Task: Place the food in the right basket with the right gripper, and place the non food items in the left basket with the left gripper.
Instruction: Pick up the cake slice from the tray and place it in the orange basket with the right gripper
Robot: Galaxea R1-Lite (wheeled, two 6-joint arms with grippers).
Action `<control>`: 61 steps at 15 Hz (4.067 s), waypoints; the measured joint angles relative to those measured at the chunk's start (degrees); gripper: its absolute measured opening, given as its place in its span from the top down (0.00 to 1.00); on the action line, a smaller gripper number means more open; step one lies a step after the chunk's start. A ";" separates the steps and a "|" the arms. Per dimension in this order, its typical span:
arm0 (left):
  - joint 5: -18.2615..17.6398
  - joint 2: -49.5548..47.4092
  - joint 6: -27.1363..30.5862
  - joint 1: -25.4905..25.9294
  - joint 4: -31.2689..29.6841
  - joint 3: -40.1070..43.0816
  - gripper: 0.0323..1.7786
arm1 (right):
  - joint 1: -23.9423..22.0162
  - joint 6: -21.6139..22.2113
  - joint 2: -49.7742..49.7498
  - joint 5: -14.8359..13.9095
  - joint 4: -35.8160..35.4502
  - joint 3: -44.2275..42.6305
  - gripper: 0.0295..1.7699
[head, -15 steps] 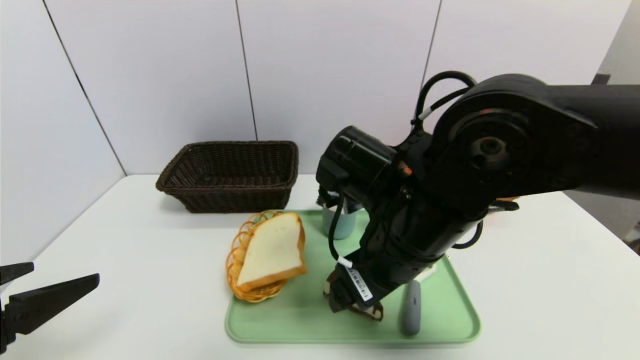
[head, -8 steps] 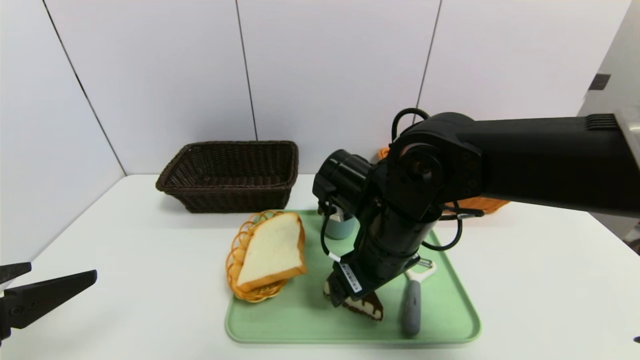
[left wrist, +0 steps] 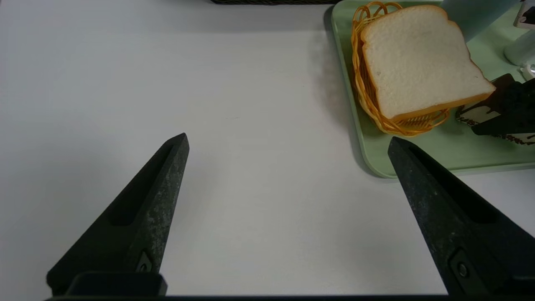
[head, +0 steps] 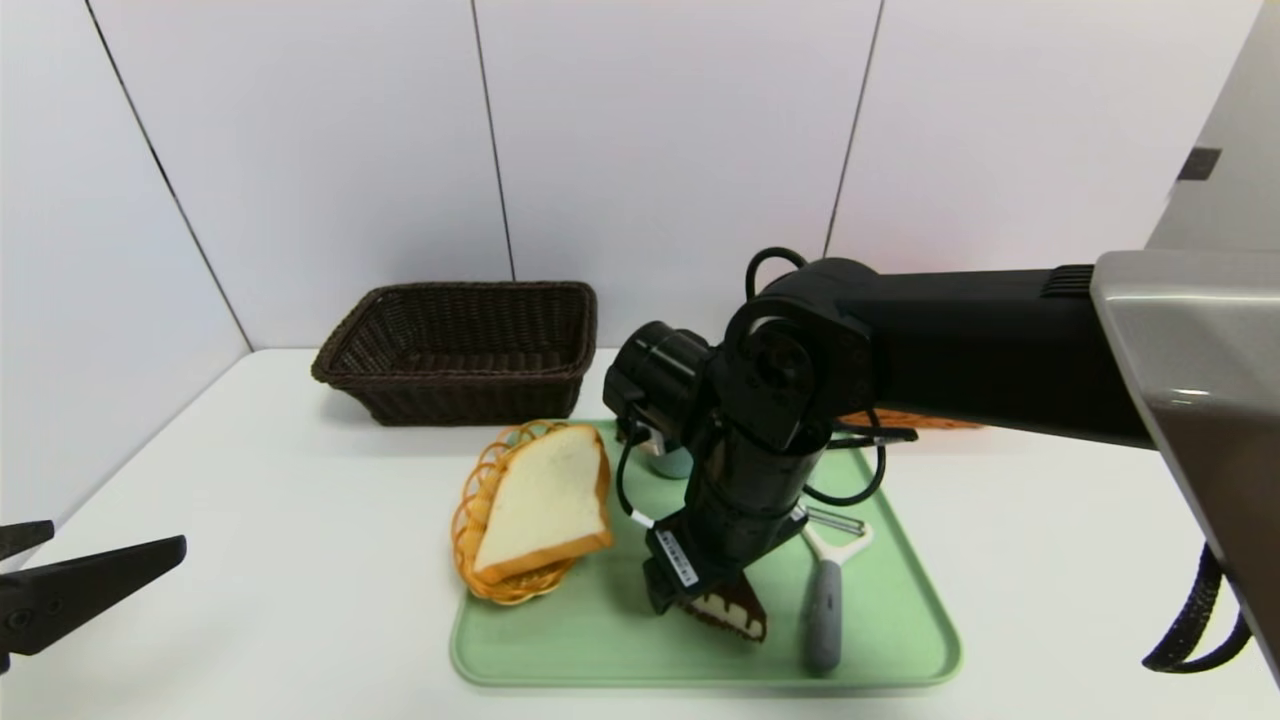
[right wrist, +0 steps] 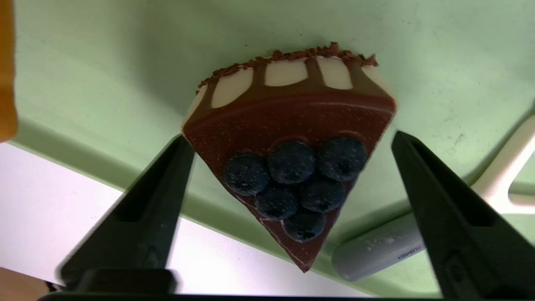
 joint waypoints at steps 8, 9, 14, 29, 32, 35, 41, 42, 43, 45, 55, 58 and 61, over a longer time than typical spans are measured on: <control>0.05 -0.72 0.00 0.00 0.62 -0.61 0.05 | 0.12 0.50 0.89 0.51 0.17 -0.27 0.57; 0.05 -0.72 0.00 0.00 1.51 -0.63 0.05 | 0.39 0.66 0.48 0.44 0.24 -0.28 0.57; -0.15 -0.72 -0.33 0.00 5.53 -3.56 0.05 | 1.30 1.73 -4.49 0.49 0.48 -0.55 0.58; -1.13 -0.30 -0.33 -0.30 7.90 -3.11 0.05 | -16.45 4.68 -20.66 0.84 -39.47 -2.18 0.58; -1.94 -0.11 -0.35 -0.54 7.80 -3.54 0.05 | -25.43 5.00 -19.52 0.66 -39.56 -2.12 0.58; -1.96 0.46 -0.33 -0.65 7.49 -3.72 0.05 | -32.05 5.02 -15.35 0.73 -37.13 -2.06 0.58; -2.07 0.66 -0.41 -0.69 7.57 -4.06 0.05 | -36.82 4.68 -5.16 0.68 -38.91 -2.15 0.58; -2.05 0.63 -0.41 -0.69 7.55 -4.06 0.05 | -37.14 4.72 -3.66 0.60 -39.72 -2.17 0.58; -2.07 0.59 -0.44 -0.69 7.50 -4.11 0.05 | -37.43 4.72 -2.23 0.57 -39.97 -2.18 0.58; -2.07 0.46 -0.44 -0.76 7.50 -4.13 0.05 | -37.78 4.79 0.34 0.54 -40.08 -2.18 0.58; -4.13 -0.30 -0.44 -0.78 7.52 -4.30 0.05 | -37.62 4.66 6.21 0.44 -41.03 -2.18 0.59; -4.13 -0.30 -0.44 -0.76 7.44 -4.27 0.05 | -37.56 4.57 6.57 0.43 -40.98 -2.17 0.59; -5.16 -0.28 -0.50 -0.80 7.13 -4.28 0.05 | -37.53 4.55 6.53 0.43 -40.96 -2.17 0.59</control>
